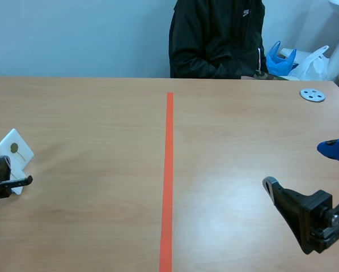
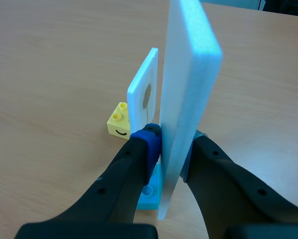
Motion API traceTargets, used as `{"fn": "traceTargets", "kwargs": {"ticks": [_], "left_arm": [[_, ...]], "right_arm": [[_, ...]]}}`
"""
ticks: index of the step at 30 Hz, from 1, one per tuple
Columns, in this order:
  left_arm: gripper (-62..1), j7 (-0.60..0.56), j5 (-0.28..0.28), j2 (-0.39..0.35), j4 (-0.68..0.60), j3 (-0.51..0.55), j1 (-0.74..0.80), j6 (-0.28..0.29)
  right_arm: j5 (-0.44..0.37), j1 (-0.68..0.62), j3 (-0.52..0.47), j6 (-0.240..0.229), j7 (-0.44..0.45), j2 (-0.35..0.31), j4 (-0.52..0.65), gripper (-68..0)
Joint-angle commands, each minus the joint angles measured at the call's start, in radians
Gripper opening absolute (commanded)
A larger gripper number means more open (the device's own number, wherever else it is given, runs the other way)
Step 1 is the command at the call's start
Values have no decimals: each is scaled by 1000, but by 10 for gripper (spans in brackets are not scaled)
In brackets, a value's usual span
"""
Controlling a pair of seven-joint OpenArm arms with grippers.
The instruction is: Sort the leaf by its shape. The table is split by an orange tape line. A compound leaf with several leaflets goes to the left side, a simple leaf with one blade goes to the right side. Return to the home posture when a red brick is placed on the table.
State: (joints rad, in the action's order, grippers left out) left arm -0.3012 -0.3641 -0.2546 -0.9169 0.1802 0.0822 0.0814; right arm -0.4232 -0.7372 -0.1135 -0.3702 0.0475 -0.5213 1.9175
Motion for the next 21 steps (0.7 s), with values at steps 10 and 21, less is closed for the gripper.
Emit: {"fn": "traceTargets", "kwargs": {"ticks": [10,21], "left_arm": [[-443,-47,-6,-7,45,10,-35,-2],[-154,-69,-7,-12,-8,35,-13,0]], "right_arm": [[-10,9,-10,4,11,-2,10,4],[-10,9,-10,4,11,-2,10,4]]}}
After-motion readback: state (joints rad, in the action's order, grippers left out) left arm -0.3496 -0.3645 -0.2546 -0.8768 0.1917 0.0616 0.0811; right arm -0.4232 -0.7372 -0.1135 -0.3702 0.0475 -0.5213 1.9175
